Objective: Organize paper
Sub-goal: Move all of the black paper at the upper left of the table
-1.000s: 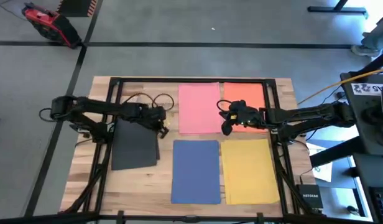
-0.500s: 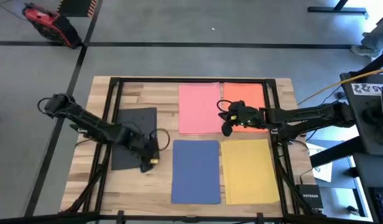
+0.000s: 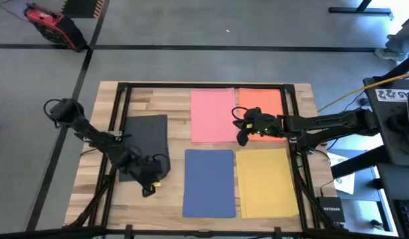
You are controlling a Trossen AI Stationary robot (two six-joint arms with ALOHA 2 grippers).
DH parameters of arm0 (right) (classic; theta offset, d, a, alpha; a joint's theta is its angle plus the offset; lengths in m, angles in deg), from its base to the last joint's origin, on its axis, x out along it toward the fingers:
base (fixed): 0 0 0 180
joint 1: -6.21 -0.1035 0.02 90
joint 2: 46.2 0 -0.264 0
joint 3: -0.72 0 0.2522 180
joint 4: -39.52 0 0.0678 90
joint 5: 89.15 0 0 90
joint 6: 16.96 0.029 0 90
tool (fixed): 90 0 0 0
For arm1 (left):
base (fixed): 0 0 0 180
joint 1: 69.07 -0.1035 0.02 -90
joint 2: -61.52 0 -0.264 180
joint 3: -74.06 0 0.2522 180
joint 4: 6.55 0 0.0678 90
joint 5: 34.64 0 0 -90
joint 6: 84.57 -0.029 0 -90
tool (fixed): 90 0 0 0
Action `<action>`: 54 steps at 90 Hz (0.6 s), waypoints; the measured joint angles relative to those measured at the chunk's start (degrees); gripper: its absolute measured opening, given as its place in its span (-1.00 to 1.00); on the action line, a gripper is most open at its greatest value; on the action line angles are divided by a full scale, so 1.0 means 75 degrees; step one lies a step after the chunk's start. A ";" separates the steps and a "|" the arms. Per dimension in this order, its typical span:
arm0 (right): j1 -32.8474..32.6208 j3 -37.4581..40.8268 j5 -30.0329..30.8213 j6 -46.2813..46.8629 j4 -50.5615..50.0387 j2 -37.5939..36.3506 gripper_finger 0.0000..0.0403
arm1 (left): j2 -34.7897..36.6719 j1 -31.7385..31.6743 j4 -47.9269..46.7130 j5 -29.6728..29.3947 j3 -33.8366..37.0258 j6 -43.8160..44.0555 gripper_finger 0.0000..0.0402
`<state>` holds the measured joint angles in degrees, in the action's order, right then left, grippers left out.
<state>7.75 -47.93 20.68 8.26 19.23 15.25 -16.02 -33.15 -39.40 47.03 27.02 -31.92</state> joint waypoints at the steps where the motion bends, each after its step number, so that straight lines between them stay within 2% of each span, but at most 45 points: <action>1: -0.0002 0.0000 0.0000 0.0000 0.0000 0.0000 -1.00 | -0.0019 0.0000 -0.0008 0.0006 0.0010 0.0012 -1.00; 25: -0.0003 0.0000 0.0000 -0.0029 -0.0005 0.0000 -1.00 | -0.0484 -0.0199 -0.0164 0.0048 0.0002 -0.0250 -1.00; 54: -0.0003 0.0000 0.0014 -0.0032 -0.0003 0.0000 -1.00 | -0.0434 -0.0605 -0.1094 0.0019 -0.0047 -0.0041 -1.00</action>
<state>7.73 -47.93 20.79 8.02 19.21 15.25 -19.28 -37.69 -47.61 47.17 26.67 -32.23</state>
